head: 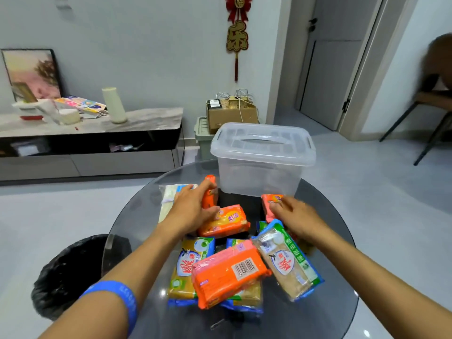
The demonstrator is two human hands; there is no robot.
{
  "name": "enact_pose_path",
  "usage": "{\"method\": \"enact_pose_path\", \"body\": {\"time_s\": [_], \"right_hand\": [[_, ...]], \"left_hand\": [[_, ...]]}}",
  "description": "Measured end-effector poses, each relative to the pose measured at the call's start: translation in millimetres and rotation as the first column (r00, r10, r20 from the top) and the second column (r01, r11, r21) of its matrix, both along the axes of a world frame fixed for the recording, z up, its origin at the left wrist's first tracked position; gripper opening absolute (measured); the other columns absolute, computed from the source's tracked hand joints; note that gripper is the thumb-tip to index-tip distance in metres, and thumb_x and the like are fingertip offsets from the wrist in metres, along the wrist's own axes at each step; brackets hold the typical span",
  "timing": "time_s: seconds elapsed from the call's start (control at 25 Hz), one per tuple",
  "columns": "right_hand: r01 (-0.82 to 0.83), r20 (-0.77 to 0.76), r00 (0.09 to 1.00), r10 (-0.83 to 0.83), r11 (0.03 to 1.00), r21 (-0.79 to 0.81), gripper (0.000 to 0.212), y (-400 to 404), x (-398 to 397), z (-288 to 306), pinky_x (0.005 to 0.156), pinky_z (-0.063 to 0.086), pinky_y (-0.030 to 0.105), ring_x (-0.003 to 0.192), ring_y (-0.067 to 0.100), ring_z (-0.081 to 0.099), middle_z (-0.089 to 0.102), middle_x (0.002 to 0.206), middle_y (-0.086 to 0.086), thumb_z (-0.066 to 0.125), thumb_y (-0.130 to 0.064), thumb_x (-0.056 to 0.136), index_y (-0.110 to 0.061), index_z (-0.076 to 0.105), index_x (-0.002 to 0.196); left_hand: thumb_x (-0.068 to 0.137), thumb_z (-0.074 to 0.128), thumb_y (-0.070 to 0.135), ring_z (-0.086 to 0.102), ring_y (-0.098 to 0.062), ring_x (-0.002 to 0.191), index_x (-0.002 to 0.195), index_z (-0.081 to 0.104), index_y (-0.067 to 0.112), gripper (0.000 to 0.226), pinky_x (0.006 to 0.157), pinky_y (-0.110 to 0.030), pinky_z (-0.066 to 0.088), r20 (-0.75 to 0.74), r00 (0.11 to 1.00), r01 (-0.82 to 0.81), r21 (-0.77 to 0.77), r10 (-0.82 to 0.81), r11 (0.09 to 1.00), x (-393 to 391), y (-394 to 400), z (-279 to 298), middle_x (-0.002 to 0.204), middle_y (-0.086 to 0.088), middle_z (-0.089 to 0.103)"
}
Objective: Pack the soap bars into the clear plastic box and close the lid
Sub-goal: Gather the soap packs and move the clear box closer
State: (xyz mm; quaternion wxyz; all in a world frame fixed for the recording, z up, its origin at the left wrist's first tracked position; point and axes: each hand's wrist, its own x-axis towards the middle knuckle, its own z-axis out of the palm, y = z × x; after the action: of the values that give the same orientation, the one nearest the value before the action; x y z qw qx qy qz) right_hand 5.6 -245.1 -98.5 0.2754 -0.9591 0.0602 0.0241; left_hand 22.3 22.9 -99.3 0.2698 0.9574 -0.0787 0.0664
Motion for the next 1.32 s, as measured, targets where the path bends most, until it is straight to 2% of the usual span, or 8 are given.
{"method": "enact_pose_path", "body": {"time_s": [0.28,0.52,0.8,0.92,1.04,1.12,1.2,1.32], "right_hand": [[-0.106,-0.167,0.972,0.166,0.941,0.321,0.064,32.9,-15.9,6.9,0.090,0.050,0.040,0.098,0.020,0.064,0.052,0.140,0.005,0.053,-0.058,0.084,-0.037,0.037,0.143],[-0.091,-0.201,0.965,0.167,0.935,0.343,0.076,49.8,-25.2,6.3,0.096,0.050,0.046,0.109,0.026,0.063,0.051,0.142,0.007,0.058,-0.062,0.079,-0.039,0.032,0.146],[-0.163,-0.247,0.927,0.282,0.896,0.413,0.070,76.8,-16.7,11.8,0.087,0.055,0.039,0.094,0.017,0.068,0.055,0.135,0.003,0.064,-0.055,0.079,-0.037,0.040,0.143],[-0.155,0.066,0.986,0.155,0.988,-0.001,0.041,72.2,-7.8,22.9,0.074,0.054,0.036,0.087,0.023,0.066,0.071,0.105,0.003,0.056,-0.054,0.082,-0.025,0.069,0.108],[-0.009,0.565,0.808,0.167,0.962,-0.271,0.029,50.0,15.1,58.7,0.058,0.051,0.035,0.070,0.031,0.064,0.071,0.077,0.009,0.051,-0.037,0.083,-0.016,0.069,0.075],[0.049,0.649,0.748,0.139,0.963,-0.263,0.027,30.6,40.5,84.3,0.071,0.052,0.040,0.087,0.031,0.062,0.071,0.098,0.010,0.051,-0.032,0.084,-0.015,0.071,0.092],[0.160,0.512,0.856,0.077,0.901,-0.402,0.041,12.2,67.6,94.2,0.095,0.039,0.050,0.124,0.039,0.042,0.051,0.138,0.013,0.050,-0.035,0.087,-0.017,0.057,0.123],[0.261,0.292,0.938,-0.185,0.933,-0.247,0.058,-8.3,103.3,86.9,0.101,0.034,0.050,0.133,0.045,0.030,0.025,0.154,0.018,0.048,-0.044,0.091,-0.015,0.036,0.140]], "left_hand": [[0.075,0.074,0.042,0.056,-0.015,0.095,0.128,0.045,0.047,0.061,0.069,-0.026,0.050,-0.037,0.998,-0.052,-0.057,0.050,0.997,-15.3,13.1,-1.4,0.125,-0.002,0.061],[0.072,0.072,0.040,0.059,-0.021,0.101,0.132,0.038,0.055,0.070,0.078,-0.034,0.055,-0.011,0.998,-0.068,0.020,0.068,0.998,-22.9,23.6,-3.6,0.126,-0.003,0.061],[0.079,0.067,0.026,0.051,-0.013,0.097,0.130,0.039,0.057,0.066,0.061,-0.021,0.047,-0.127,0.992,-0.021,0.044,0.027,0.999,-25.6,42.3,-0.1,0.131,0.001,0.055],[0.078,0.066,0.042,0.054,-0.022,0.116,0.131,0.048,0.049,0.057,0.092,-0.040,0.050,-0.073,0.997,0.004,-0.078,-0.010,0.997,-19.6,41.0,15.4,0.135,0.001,0.056],[0.084,0.064,0.039,0.053,-0.024,0.123,0.132,0.056,0.025,0.051,0.099,-0.036,0.042,0.170,0.960,-0.174,-0.270,0.224,0.947,9.2,24.8,47.9,0.135,-0.005,0.058],[0.087,0.058,0.037,0.050,-0.029,0.122,0.135,0.052,0.022,0.051,0.097,-0.041,0.042,0.319,0.925,-0.190,-0.079,0.206,0.978,34.5,8.6,68.6,0.137,-0.008,0.054],[0.088,0.050,0.043,0.043,-0.032,0.126,0.138,0.045,0.025,0.053,0.098,-0.048,0.041,0.353,0.933,-0.134,0.147,0.074,0.980,60.0,-14.7,76.5,0.141,-0.009,0.046],[0.090,0.037,0.056,0.043,-0.037,0.125,0.142,0.037,0.023,0.062,0.097,-0.050,0.039,0.195,0.971,-0.159,0.110,0.135,0.981,103.2,-44.5,77.1,0.142,-0.015,0.044]]}}
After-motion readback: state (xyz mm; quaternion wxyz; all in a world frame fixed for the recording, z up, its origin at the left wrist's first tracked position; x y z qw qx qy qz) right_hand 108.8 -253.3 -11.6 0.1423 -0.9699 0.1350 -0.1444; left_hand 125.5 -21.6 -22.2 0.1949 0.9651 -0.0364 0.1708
